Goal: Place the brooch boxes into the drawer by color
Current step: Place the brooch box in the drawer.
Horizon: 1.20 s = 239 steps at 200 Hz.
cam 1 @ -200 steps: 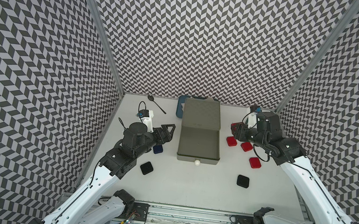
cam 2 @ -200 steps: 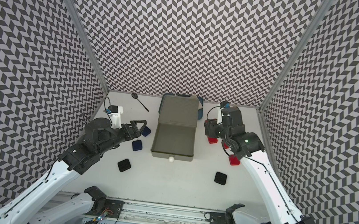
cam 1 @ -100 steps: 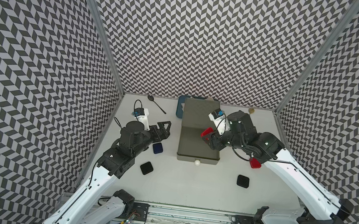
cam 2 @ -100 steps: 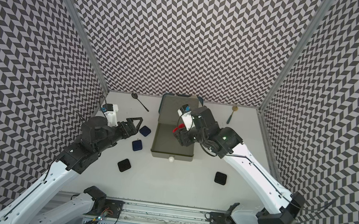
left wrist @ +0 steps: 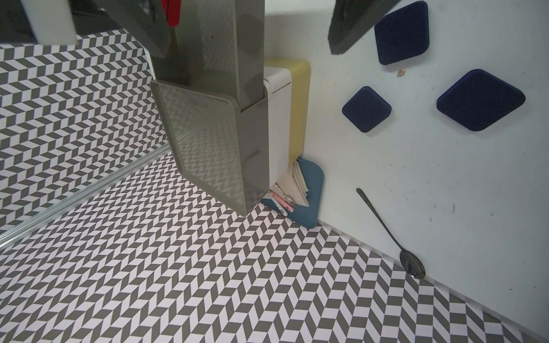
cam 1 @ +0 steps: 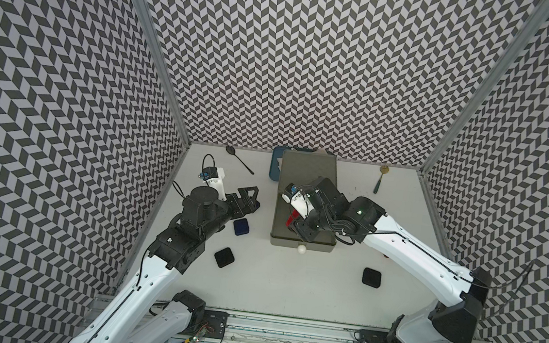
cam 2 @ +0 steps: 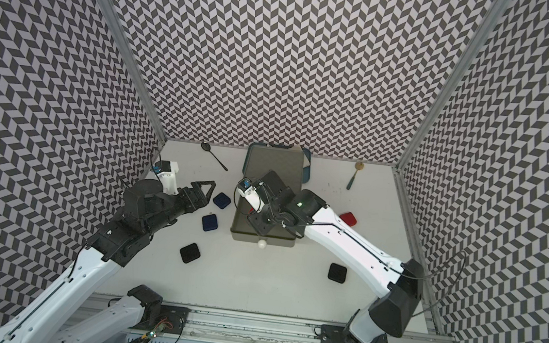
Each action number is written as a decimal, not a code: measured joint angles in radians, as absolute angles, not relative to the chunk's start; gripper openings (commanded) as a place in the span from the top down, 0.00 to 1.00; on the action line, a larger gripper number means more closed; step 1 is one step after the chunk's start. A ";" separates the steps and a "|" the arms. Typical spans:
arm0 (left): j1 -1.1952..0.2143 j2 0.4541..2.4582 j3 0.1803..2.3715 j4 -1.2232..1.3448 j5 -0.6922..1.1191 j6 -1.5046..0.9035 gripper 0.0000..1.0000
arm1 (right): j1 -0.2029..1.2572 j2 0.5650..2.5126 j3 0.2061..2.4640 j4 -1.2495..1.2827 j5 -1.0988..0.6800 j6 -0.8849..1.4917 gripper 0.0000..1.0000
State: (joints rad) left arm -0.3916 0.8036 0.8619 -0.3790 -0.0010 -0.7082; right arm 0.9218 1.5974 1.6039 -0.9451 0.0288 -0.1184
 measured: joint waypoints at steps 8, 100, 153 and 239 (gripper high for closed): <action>-0.390 0.800 0.855 -0.379 -0.001 -0.708 0.11 | 0.922 1.605 1.606 -0.949 0.031 -0.128 0.50; -0.382 0.778 0.817 -0.377 0.018 -0.723 0.11 | 0.925 1.711 1.668 -0.966 -0.002 -0.202 0.49; -0.374 0.773 0.813 -0.376 0.021 -0.724 0.10 | 0.926 1.773 1.675 -0.967 -0.035 -0.210 0.47; -0.362 0.758 0.806 -0.377 0.022 -0.723 0.10 | 0.926 1.781 1.696 -0.969 -0.033 -0.202 0.26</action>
